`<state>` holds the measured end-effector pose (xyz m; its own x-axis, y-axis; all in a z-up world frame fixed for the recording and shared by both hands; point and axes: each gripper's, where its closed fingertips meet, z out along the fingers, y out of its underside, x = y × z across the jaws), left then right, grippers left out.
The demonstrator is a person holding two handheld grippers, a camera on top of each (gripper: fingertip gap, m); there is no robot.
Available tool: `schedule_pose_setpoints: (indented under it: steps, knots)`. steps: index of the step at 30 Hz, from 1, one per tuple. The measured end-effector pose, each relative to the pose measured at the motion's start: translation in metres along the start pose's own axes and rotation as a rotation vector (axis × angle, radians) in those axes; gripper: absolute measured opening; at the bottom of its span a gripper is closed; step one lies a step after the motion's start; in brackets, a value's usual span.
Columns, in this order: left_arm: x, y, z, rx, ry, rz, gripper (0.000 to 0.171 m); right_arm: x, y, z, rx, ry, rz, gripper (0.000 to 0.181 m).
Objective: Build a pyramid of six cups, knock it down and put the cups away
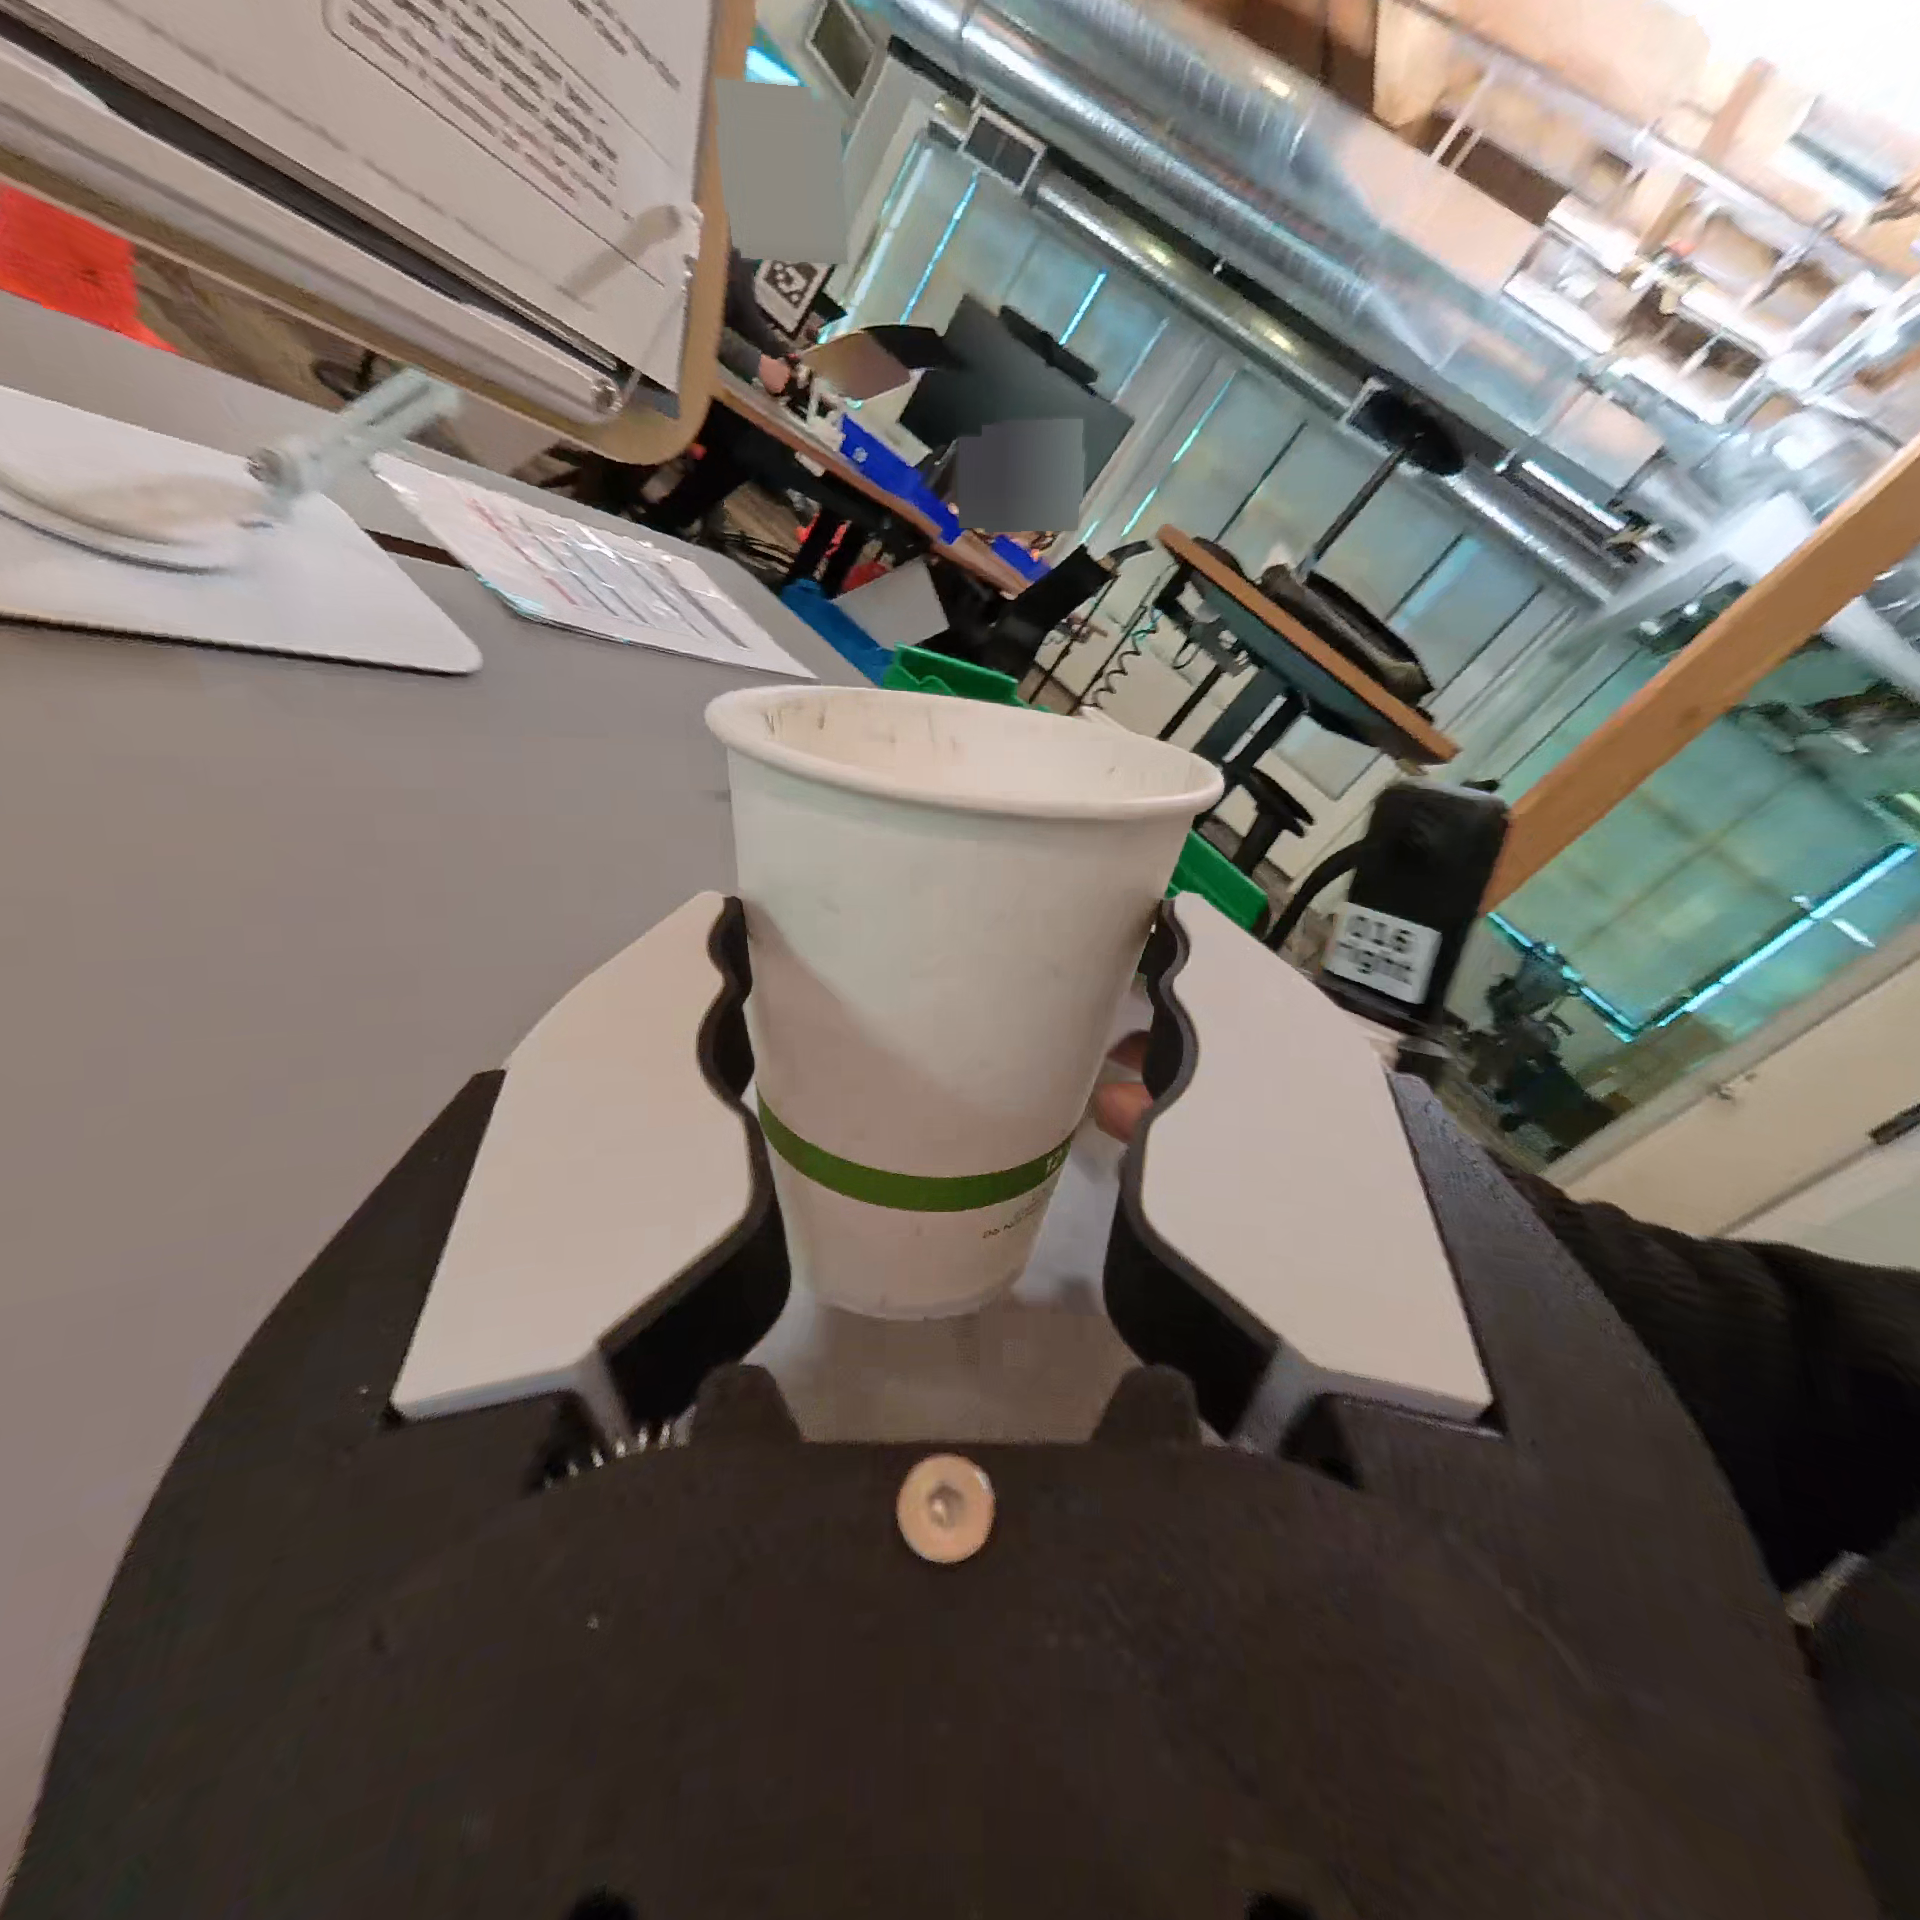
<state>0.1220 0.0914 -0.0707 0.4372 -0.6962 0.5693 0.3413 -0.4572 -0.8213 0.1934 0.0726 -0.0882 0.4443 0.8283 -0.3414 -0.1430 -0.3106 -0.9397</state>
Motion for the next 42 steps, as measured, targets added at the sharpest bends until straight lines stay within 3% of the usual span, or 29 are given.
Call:
schedule_pose_setpoints:
  steps: [4,8,13,18,20,24,26,28,30,33,38,42]
  knots:
    - [0.027,0.013,-0.015,0.01,0.053,-0.018,0.076,-0.028,0.004,0.022,-0.025,-0.158,0.023,0.086]
    - [0.039,0.026,-0.025,-0.021,0.058,0.034,0.076,-0.054,0.022,0.035,-0.14,-0.282,0.003,0.078]
    - [0.031,0.034,-0.033,-0.024,0.013,0.065,0.076,-0.054,0.032,0.044,-0.215,-0.269,-0.049,0.075]
    - [0.018,0.02,-0.038,0.065,-0.061,0.123,0.079,-0.018,-0.006,0.03,-0.077,-0.132,-0.021,0.075]
    - [0.009,0.019,-0.037,0.071,-0.1,0.141,0.078,-0.002,-0.051,0.013,0.051,-0.041,-0.059,0.074]
    - [-0.009,0.027,-0.026,0.024,-0.129,0.123,0.078,0.018,-0.169,-0.045,0.262,0.173,-0.274,0.074]
    - [-0.022,0.03,-0.02,0.021,-0.166,0.016,0.08,0.033,-0.218,-0.085,0.352,0.296,-0.342,0.075]
    - [-0.027,0.021,-0.016,0.109,-0.171,-0.131,0.079,0.063,-0.246,-0.127,0.41,0.464,-0.38,0.074]
    - [-0.033,0.013,-0.013,0.192,-0.177,-0.229,0.077,0.102,-0.251,-0.171,0.42,0.67,-0.39,0.074]
    - [-0.04,0.013,-0.002,0.155,-0.189,-0.2,0.074,0.134,-0.236,-0.225,0.397,0.854,-0.413,0.074]
    - [-0.052,0.02,0.028,0.017,-0.196,-0.044,0.074,0.149,-0.215,-0.289,0.402,0.965,-0.386,0.075]
    - [-0.058,0.026,0.041,-0.071,-0.194,0.067,0.074,0.161,-0.201,-0.317,0.474,1.007,-0.333,0.075]
